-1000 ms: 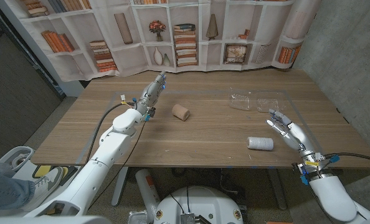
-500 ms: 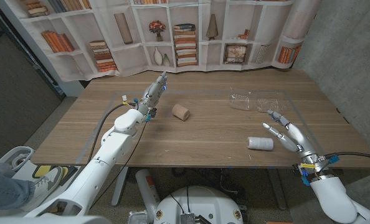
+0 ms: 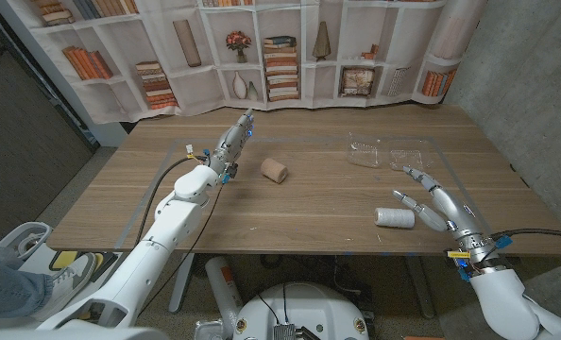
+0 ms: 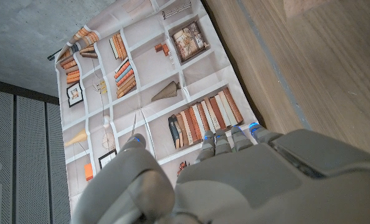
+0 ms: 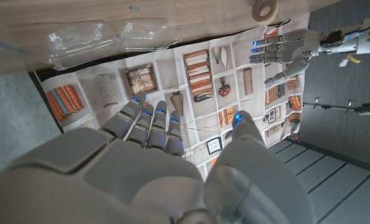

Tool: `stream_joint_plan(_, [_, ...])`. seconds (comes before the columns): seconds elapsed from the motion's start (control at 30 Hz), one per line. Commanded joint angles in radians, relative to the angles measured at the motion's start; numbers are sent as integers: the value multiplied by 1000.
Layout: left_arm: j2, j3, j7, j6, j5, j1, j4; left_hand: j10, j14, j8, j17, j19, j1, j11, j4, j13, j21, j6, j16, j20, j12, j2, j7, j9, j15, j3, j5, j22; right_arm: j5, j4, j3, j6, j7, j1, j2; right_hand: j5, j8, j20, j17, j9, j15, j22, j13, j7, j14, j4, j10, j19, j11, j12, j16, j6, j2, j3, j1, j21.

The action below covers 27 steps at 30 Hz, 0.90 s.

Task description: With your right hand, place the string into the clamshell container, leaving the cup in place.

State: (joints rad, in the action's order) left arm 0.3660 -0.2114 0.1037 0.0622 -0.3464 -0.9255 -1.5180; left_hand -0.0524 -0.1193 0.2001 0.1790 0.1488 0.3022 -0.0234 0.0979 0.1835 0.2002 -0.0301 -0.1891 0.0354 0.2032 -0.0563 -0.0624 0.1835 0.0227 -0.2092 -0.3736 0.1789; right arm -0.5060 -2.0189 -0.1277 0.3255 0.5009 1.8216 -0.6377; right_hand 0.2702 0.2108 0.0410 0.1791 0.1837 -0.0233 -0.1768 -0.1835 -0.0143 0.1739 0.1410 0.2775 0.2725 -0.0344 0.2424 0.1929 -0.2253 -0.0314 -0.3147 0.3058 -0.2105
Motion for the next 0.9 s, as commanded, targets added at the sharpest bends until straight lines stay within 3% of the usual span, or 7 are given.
stream_joint_plan(0.03, [1,5,3,5,1,3,1,0,-1,-1,3,12,3,1,2,3,-1,5,2,-3,-1,6,-1,3,2,6,-4,3,-125,-69,-7,-120,22,28,-18,9,-1,28,2,5,-2,-2,-3,7,8,7,6,10,4,-1,1,-3,-7,-5,12,1])
stream_joint_plan(0.53, [11,14,-3,-13,1,1,-12,-1,-2,-2,3,13,4,4,2,3,-1,5,2,-5,-2,7,1,3,1,9,-4,3,-194,-133,15,-288,-38,34,-60,19,0,19,1,5,2,-2,-3,8,21,15,9,16,3,-3,2,-10,0,-16,38,3])
stream_joint_plan(0.9, [-4,8,21,3,-5,32,47,-2,-3,-2,3,15,4,5,2,3,-1,6,3,-9,-2,8,1,3,0,11,-5,3,-211,-171,36,-386,-89,43,-93,26,-2,5,1,5,-2,-1,-3,5,35,23,19,43,-4,-3,3,-11,-19,-15,57,-3])
